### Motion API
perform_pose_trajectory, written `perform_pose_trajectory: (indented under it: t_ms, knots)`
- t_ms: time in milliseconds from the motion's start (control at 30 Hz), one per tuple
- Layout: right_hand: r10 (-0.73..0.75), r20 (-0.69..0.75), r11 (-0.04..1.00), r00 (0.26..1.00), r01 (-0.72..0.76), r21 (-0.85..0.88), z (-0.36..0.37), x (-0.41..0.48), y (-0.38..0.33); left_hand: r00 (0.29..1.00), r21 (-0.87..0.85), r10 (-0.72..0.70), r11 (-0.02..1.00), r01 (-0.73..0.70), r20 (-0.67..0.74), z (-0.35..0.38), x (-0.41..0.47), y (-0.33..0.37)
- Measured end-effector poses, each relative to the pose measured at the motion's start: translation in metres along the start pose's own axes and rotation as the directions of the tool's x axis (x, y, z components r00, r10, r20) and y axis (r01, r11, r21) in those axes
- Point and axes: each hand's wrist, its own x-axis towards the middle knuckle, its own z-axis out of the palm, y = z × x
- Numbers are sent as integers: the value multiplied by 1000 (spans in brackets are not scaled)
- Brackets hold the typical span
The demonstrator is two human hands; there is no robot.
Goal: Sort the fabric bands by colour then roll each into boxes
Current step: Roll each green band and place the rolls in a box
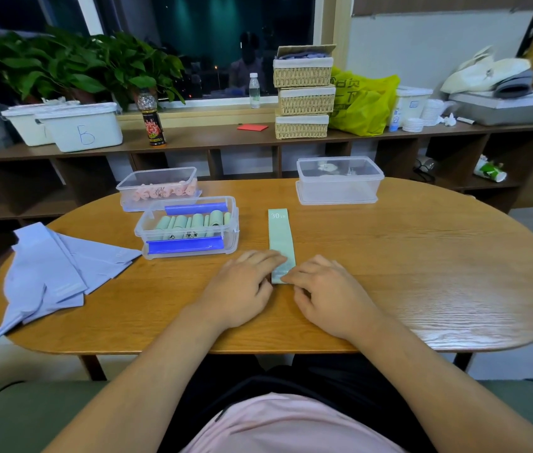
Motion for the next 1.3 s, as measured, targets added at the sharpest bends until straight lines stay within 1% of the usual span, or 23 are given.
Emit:
perform_pose_trajectory:
  t_ms: [67,167,267,433,567,633,733,933,1000,1133,1300]
  knots:
    - [5,3,1000,1000,-5,-14,0,1,0,998,33,-14,999,12,57,0,3,1]
    - [20,7,999,1000,-20,-27,0,2,-1,995,47,-86,995,83,50,1,3,1]
    - [31,28,999,999,-30,-40,1,4,0,995,59,-99,994,96,35,2,1,3]
    - [36,48,997,998,-33,-64,1,11,1,991,8,-129,992,129,47,-1,0,5]
    - [40,78,995,996,-33,-95,-1,21,5,977,-68,-200,976,205,72,-7,-3,8]
    - [43,105,995,994,-33,-90,-2,28,9,974,-93,-209,972,217,90,-7,-4,8]
    - [51,129,996,990,-41,-78,-1,35,11,980,-103,-182,976,190,83,-6,-4,8]
    - [65,98,997,993,-59,-59,7,30,13,995,-91,-100,991,98,-22,1,-3,2]
    - [72,70,997,995,-70,-35,6,28,13,995,-74,-95,993,93,-27,3,-2,0]
    - [93,4,993,996,-93,74,3,22,12,995,-52,-89,995,87,-34,4,-1,-1]
    - [98,2,992,995,-98,77,4,21,12,995,-38,-99,994,98,-33,5,0,-1]
